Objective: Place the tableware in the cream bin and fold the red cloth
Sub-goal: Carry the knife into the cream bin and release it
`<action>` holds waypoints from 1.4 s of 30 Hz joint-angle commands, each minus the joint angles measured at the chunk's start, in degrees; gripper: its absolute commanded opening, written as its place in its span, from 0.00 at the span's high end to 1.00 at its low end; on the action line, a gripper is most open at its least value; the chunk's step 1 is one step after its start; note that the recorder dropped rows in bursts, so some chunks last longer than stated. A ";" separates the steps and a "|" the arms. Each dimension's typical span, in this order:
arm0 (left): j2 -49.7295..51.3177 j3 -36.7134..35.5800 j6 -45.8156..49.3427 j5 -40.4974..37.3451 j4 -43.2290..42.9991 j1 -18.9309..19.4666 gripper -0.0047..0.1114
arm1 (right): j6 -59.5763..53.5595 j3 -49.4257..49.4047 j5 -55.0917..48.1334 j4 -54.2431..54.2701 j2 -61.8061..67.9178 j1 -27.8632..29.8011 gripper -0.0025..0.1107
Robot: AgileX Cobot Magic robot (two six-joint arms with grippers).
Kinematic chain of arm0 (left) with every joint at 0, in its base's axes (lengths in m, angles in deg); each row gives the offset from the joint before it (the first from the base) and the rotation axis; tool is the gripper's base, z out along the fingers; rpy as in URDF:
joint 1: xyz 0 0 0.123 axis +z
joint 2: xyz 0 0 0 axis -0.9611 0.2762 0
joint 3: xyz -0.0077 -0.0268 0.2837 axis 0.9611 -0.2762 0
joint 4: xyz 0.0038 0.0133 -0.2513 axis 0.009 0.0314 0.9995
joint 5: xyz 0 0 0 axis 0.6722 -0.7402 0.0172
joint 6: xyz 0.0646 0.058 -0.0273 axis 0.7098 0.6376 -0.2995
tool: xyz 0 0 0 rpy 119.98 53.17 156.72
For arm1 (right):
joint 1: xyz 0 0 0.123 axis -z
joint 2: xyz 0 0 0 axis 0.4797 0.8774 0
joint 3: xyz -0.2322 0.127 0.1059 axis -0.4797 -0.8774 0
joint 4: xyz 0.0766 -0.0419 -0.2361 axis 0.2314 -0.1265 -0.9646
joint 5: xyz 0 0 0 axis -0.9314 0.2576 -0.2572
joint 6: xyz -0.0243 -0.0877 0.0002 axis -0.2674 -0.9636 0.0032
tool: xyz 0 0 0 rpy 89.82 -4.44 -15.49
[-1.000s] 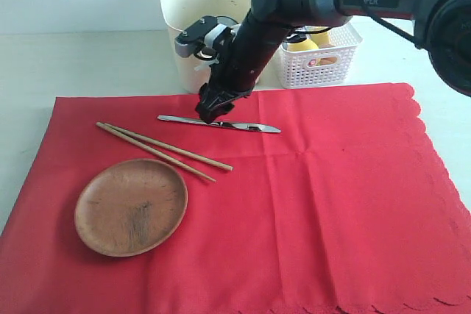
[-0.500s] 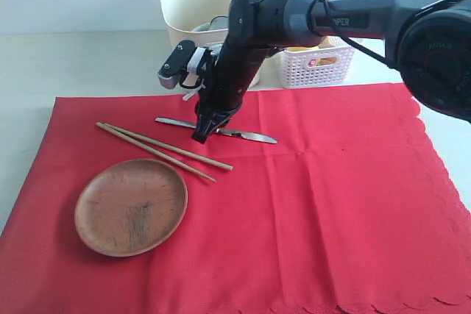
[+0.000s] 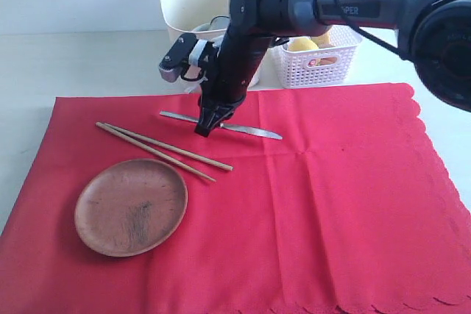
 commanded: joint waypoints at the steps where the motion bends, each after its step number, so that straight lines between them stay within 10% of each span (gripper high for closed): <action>1: -0.32 -0.17 -0.14 0.31 -0.39 0.10 0.96 | 0.31 0.04 2.98 0.72 -4.71 0.14 0.98; 42: -0.32 -0.17 -0.14 0.31 -0.39 0.10 0.96 | 0.11 0.04 45.21 8.03 -9.35 3.05 0.98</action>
